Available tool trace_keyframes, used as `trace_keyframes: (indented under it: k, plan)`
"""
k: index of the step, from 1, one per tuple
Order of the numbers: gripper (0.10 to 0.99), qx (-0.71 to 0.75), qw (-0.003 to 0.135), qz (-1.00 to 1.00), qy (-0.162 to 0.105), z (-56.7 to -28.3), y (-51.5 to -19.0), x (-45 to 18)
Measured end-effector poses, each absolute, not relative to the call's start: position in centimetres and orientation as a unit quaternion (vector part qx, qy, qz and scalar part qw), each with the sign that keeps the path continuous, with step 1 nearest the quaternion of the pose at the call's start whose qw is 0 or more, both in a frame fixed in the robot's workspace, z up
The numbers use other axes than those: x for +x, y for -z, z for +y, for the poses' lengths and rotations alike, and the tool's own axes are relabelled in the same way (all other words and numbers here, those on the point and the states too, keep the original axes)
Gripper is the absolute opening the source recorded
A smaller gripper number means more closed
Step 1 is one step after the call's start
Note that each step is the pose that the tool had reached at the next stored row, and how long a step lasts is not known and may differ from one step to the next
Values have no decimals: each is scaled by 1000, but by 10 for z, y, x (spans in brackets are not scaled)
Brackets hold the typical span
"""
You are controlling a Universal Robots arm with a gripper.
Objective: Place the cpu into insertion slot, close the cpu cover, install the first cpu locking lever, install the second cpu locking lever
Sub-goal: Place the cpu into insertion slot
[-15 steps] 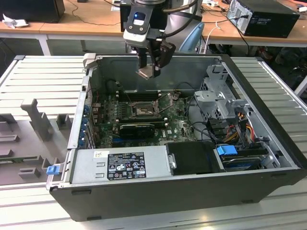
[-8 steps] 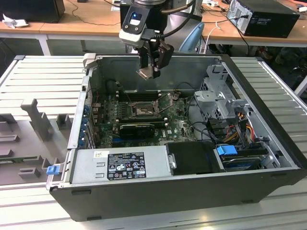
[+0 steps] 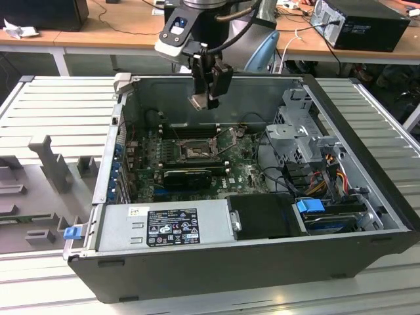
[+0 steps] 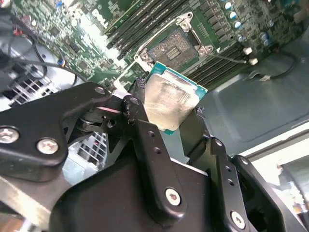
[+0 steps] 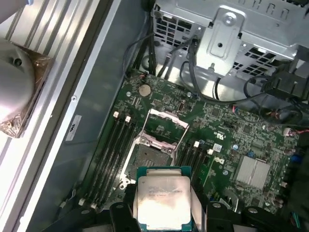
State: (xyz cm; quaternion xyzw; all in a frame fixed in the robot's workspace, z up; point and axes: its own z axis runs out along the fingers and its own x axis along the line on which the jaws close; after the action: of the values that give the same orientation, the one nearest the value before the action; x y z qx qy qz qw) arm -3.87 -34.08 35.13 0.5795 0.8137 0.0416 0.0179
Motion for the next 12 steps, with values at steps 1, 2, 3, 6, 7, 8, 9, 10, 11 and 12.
trace_keyframes:
  k: [1, 2, 3, 6, 7, 8, 9, 10, 11, 12]
  plan:
    - [529, 586, 18, 809, -41, -341, -351, -39]
    - [529, 598, 19, 800, -41, -341, -351, -39]
    - [529, 610, 20, 791, -41, -341, -351, -39]
    - [529, 635, 21, 771, -40, -341, -350, -39]
    - [529, 645, 21, 763, -40, -341, -350, -39]
    - [529, 655, 22, 754, -40, -341, -350, -39]
    - [529, 668, 23, 743, -39, -341, -349, -39]
    - [529, 677, 23, 734, -39, -341, -349, -39]
    - [529, 687, 24, 725, -39, -341, -349, -39]
    - [529, 695, 24, 718, -38, -341, -348, -39]
